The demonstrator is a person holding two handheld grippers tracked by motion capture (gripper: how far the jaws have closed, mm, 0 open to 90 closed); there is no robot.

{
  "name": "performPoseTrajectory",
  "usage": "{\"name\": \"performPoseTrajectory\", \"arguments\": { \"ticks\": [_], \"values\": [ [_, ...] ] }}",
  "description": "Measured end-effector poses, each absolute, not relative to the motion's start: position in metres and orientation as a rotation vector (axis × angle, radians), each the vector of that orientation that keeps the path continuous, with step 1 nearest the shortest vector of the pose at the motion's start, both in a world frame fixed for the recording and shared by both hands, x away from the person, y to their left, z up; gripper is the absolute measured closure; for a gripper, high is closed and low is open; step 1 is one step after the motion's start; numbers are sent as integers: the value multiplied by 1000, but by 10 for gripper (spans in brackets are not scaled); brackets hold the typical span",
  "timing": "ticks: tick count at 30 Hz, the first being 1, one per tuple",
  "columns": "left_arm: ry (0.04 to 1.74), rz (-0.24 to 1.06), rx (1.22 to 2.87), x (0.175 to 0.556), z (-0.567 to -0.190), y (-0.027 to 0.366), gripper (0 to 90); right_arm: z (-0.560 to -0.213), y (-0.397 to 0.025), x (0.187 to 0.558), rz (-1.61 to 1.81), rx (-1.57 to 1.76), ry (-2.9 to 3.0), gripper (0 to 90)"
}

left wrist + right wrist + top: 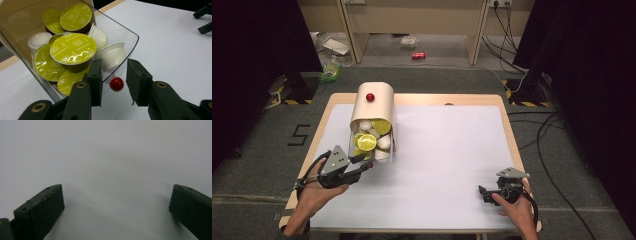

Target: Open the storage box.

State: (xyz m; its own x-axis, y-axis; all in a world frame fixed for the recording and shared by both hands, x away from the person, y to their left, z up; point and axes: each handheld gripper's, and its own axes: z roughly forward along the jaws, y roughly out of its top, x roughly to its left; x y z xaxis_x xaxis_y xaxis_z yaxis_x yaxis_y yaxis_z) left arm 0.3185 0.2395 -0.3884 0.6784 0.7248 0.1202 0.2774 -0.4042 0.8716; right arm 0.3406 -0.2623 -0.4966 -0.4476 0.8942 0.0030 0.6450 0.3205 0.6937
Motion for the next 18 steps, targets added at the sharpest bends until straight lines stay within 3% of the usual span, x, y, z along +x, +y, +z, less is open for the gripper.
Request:
{"name": "performPoseTrajectory", "arguments": {
  "ticks": [9, 18],
  "values": [
    [789, 608, 1968, 318, -388, 241, 633, -497, -262, 341, 894, 1368, 2210, 3],
    [840, 594, 1893, 319, -389, 247, 527, -497, -262, 341, 896, 1368, 2211, 3]
  ]
}}
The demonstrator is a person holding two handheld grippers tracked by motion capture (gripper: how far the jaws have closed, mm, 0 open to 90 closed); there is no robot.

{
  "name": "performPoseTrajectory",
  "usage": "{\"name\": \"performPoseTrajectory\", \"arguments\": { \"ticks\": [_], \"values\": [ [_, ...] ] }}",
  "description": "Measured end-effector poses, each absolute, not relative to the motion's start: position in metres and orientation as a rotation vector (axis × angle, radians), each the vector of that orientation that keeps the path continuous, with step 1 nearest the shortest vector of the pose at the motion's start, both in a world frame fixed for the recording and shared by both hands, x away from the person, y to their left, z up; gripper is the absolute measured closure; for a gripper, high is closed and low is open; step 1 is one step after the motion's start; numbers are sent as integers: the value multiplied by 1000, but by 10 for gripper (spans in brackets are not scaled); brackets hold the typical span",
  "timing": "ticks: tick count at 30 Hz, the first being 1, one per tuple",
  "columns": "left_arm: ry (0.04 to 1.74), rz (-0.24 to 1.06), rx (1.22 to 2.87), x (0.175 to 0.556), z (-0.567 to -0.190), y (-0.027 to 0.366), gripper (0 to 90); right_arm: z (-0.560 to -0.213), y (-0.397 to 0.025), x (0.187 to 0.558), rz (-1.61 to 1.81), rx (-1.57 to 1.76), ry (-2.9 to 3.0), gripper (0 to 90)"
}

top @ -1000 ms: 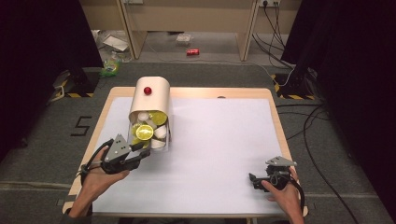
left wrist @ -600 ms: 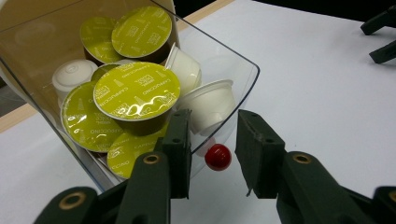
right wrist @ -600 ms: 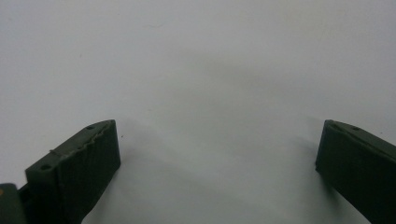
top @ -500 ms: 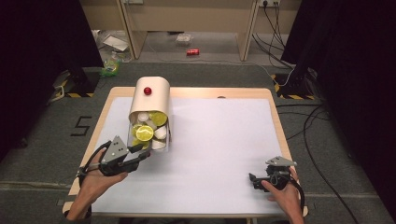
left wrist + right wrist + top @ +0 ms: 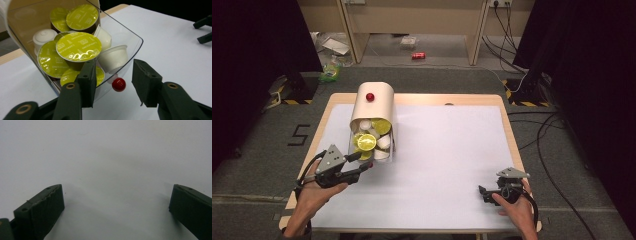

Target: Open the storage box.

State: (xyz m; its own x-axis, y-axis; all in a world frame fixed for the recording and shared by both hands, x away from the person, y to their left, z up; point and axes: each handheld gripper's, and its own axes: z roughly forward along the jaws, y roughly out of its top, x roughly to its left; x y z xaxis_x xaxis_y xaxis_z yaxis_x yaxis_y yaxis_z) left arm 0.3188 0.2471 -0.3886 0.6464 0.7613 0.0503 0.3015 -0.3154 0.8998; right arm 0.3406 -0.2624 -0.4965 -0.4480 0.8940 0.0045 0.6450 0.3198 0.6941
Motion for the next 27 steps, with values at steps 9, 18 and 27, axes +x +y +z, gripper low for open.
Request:
{"name": "performPoseTrajectory", "arguments": {
  "ticks": [9, 18, 27],
  "values": [
    [891, 596, 1797, 322, -380, 256, 423, -497, -263, 341, 898, 1371, 2210, 3],
    [937, 632, 1767, 326, -379, 253, 329, -497, -263, 341, 898, 1370, 2210, 3],
    [957, 686, 1757, 335, -372, 251, 299, -497, -263, 341, 898, 1370, 2210, 3]
  ]
}}
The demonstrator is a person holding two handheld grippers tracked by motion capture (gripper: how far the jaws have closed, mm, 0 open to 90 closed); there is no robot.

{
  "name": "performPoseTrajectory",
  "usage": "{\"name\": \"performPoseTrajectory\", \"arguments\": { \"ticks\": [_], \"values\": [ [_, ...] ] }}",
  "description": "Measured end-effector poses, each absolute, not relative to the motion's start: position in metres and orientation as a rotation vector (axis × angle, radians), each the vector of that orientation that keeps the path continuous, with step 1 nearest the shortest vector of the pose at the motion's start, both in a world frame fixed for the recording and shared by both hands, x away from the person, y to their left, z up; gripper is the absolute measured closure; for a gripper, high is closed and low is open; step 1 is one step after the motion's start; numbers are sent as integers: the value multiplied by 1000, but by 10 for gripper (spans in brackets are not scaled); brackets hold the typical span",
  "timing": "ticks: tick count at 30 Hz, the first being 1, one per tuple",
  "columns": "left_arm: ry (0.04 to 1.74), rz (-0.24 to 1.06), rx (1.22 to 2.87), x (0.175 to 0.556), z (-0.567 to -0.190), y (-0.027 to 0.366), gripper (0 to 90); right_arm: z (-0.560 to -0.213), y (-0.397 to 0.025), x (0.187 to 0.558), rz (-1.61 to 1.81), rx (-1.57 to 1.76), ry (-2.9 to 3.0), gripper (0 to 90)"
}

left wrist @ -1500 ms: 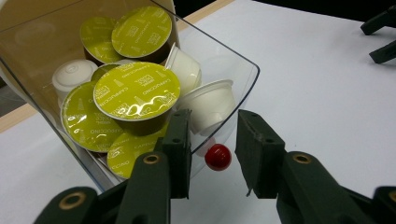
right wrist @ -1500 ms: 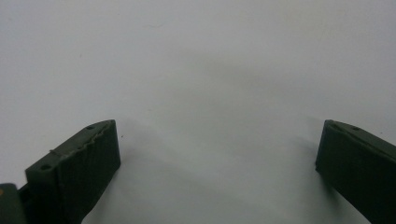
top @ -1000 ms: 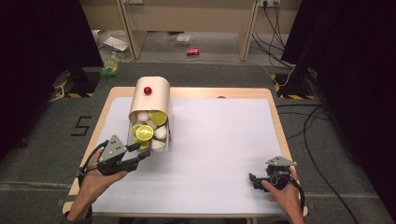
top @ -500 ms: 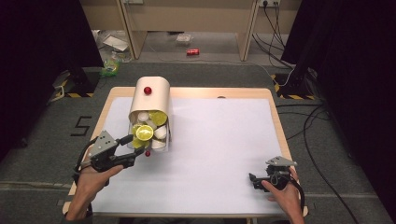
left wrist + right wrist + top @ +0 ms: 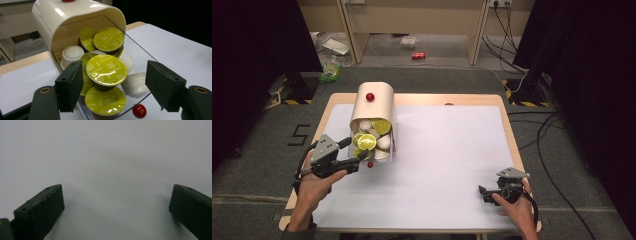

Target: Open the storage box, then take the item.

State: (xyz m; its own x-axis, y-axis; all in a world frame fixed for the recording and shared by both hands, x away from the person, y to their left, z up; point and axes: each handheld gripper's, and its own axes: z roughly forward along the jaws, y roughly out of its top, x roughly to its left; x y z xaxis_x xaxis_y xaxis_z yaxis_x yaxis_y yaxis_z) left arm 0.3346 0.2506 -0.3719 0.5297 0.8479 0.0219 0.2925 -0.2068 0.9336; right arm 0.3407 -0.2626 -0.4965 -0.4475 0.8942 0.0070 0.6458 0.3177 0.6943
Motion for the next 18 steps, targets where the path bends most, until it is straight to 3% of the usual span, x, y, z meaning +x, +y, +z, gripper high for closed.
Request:
{"name": "performPoseTrajectory", "arguments": {
  "ticks": [18],
  "values": [
    [1022, 730, 1763, 350, -369, 245, 271, -497, -263, 341, 898, 1369, 2211, 3]
  ]
}}
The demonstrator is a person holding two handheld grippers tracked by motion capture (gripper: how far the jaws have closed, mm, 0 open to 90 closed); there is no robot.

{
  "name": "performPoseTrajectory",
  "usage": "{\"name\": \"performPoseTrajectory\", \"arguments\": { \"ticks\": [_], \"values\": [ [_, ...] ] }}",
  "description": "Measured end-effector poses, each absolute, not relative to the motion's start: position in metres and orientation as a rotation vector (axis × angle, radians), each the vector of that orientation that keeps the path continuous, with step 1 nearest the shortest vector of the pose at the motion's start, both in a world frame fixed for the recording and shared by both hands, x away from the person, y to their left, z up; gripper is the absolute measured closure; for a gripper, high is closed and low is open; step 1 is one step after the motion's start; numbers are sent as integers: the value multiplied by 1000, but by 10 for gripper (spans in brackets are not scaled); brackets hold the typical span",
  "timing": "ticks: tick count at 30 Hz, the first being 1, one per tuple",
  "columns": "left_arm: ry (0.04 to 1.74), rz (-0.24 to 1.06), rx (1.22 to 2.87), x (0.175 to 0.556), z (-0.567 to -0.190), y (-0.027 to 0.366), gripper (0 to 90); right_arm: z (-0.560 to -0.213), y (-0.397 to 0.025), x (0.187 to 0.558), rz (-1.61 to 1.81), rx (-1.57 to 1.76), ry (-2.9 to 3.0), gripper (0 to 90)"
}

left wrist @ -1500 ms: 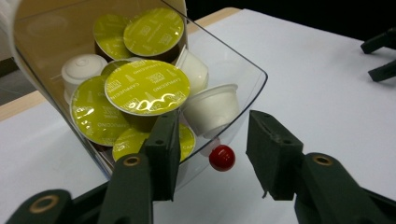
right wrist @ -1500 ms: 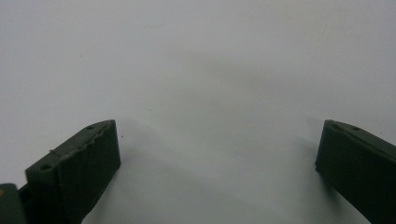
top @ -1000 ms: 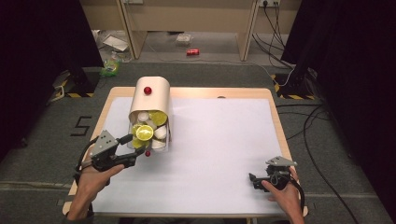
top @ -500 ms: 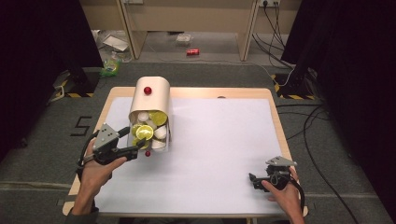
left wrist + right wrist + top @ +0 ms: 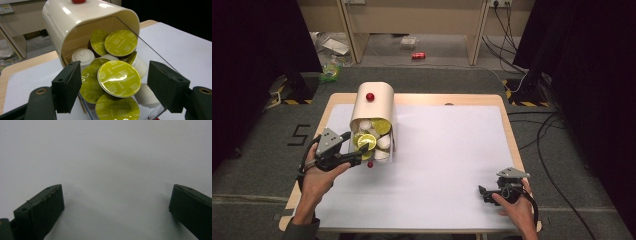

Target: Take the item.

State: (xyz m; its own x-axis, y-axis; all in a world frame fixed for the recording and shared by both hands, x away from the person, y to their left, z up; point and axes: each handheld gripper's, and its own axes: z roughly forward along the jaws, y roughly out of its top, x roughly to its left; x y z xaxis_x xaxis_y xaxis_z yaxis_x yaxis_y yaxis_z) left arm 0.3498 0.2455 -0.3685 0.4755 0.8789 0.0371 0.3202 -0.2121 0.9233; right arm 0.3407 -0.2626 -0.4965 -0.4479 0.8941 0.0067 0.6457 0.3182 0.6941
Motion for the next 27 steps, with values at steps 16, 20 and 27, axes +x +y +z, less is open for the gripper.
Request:
{"name": "performPoseTrajectory", "arguments": {
  "ticks": [16, 20, 27],
  "values": [
    [1032, 749, 1835, 361, -375, 228, 275, -497, -263, 341, 899, 1370, 2211, 3],
    [1031, 756, 1855, 363, -377, 224, 275, -497, -263, 341, 898, 1370, 2210, 3],
    [1042, 776, 1889, 367, -382, 221, 292, -497, -263, 341, 898, 1370, 2210, 3]
  ]
}}
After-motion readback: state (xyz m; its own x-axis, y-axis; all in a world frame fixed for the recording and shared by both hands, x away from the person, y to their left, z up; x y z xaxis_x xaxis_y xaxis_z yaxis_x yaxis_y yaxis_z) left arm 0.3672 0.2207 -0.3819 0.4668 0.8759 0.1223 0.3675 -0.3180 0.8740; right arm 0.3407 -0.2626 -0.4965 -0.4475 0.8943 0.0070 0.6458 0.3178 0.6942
